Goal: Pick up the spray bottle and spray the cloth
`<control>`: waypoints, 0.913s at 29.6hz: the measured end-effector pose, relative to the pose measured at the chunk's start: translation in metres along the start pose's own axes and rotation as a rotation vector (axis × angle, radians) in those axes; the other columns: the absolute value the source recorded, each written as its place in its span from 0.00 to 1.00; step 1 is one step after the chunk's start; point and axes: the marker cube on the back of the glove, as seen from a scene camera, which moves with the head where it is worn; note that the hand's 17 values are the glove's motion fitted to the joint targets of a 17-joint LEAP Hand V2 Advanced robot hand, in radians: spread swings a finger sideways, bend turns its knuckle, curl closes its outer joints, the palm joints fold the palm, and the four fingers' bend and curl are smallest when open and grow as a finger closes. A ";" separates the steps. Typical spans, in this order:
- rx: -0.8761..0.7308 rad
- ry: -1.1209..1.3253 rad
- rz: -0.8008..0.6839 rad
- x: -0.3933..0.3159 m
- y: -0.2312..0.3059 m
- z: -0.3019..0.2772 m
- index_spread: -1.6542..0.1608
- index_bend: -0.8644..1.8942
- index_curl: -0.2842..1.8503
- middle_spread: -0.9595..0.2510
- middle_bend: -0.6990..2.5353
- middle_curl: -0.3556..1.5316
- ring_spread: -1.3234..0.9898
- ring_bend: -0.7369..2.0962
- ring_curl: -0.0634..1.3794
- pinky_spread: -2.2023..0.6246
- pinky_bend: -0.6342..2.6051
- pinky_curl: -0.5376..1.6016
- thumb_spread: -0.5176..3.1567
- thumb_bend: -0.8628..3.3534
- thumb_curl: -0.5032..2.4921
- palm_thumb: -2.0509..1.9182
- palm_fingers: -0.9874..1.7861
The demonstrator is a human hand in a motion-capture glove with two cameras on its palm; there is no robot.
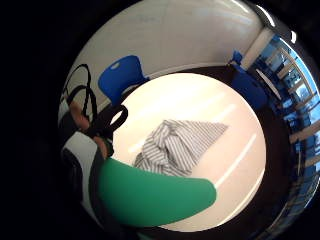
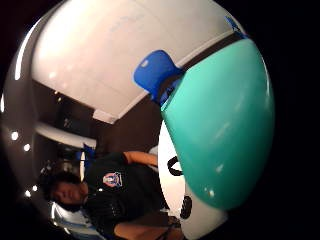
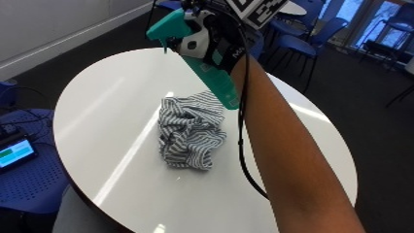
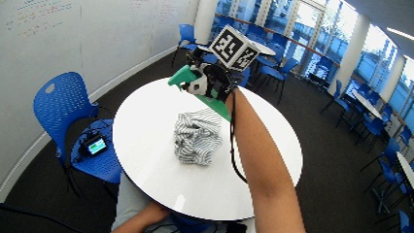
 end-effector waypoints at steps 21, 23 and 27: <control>0.466 -0.685 0.015 -0.037 -0.051 0.004 0.74 0.39 0.40 0.62 0.35 0.45 0.49 0.47 0.35 0.70 0.34 0.43 0.26 0.20 0.43 0.74 0.83; 0.485 -0.715 0.030 -0.041 -0.057 0.009 0.74 0.39 0.40 0.62 0.34 0.45 0.49 0.47 0.35 0.70 0.34 0.43 0.26 0.20 0.43 0.74 0.83; 0.504 -0.762 0.064 -0.046 -0.068 0.022 0.74 0.39 0.40 0.63 0.34 0.45 0.49 0.47 0.35 0.70 0.34 0.43 0.26 0.20 0.43 0.74 0.83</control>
